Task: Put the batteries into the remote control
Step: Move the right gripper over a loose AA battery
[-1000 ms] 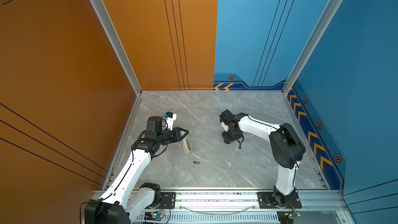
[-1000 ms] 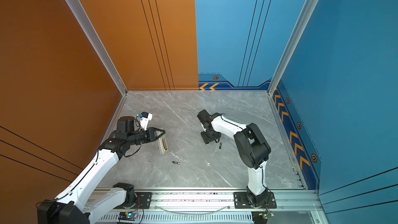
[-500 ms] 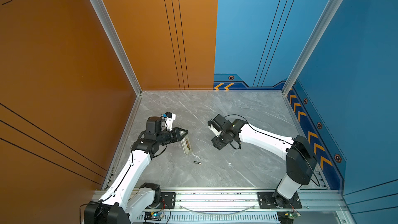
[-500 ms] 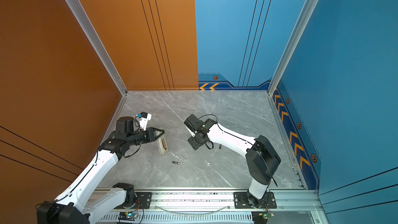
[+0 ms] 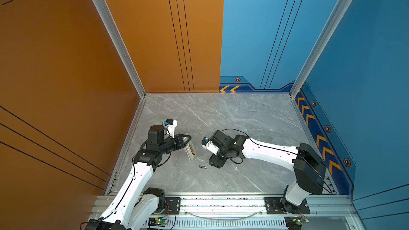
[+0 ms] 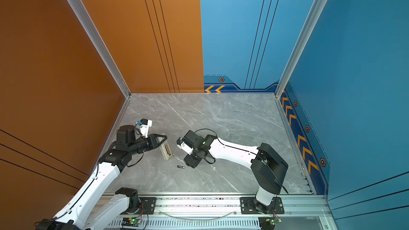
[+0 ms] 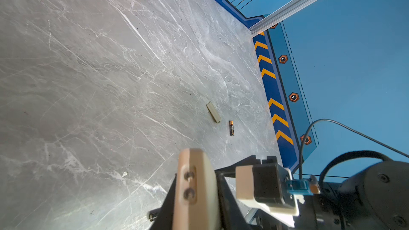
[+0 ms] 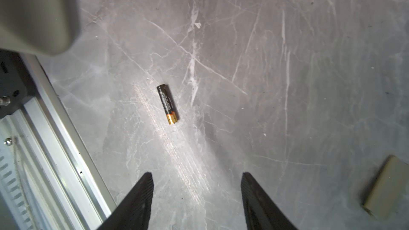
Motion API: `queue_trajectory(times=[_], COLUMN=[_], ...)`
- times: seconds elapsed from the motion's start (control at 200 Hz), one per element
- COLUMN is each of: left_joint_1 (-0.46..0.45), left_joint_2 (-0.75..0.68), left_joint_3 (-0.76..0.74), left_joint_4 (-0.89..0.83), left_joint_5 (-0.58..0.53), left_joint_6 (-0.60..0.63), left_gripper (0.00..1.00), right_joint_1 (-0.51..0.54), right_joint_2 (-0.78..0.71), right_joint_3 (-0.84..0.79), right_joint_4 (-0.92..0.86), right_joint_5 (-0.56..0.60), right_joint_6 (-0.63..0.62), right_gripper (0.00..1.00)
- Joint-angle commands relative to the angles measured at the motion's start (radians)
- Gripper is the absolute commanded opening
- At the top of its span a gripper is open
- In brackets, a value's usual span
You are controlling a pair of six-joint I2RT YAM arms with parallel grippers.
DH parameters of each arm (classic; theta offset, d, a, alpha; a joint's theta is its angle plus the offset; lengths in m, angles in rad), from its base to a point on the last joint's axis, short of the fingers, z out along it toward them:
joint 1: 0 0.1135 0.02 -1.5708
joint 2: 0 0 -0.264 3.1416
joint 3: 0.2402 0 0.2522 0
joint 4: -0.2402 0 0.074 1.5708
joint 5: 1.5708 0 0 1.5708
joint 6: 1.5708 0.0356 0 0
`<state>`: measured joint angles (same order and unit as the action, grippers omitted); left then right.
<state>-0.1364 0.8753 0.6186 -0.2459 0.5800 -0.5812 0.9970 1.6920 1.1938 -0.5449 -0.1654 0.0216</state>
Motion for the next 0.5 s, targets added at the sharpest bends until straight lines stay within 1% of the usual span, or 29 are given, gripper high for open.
queue_trajectory(times=[0.0, 0.11, 0.205, 0.496], left_joint_1=[0.010, 0.011, 0.012, 0.015], left_joint_2=[-0.044, -0.101, -0.128, -0.160], left_joint_3=[-0.040, -0.072, -0.072, -0.077], left_joint_4=[0.123, 0.210, 0.206, 0.181], left_joint_5=[0.020, 0.040, 0.039, 0.045], left_joint_6=[-0.040, -0.077, -0.078, -0.086], left_gripper=[0.00, 0.00, 0.00, 0.00], right_joint_1=[-0.007, -0.030, -0.037, -0.026], right_joint_2=[0.007, 0.014, 0.016, 0.068], right_joint_3=[-0.040, -0.086, -0.114, -0.123], right_joint_4=[0.098, 0.174, 0.230, 0.281], right_joint_5=[-0.044, -0.087, -0.113, -0.128], right_joint_6=[-0.009, 0.028, 0.053, 0.067], right_gripper=[0.60, 0.59, 0.59, 0.58])
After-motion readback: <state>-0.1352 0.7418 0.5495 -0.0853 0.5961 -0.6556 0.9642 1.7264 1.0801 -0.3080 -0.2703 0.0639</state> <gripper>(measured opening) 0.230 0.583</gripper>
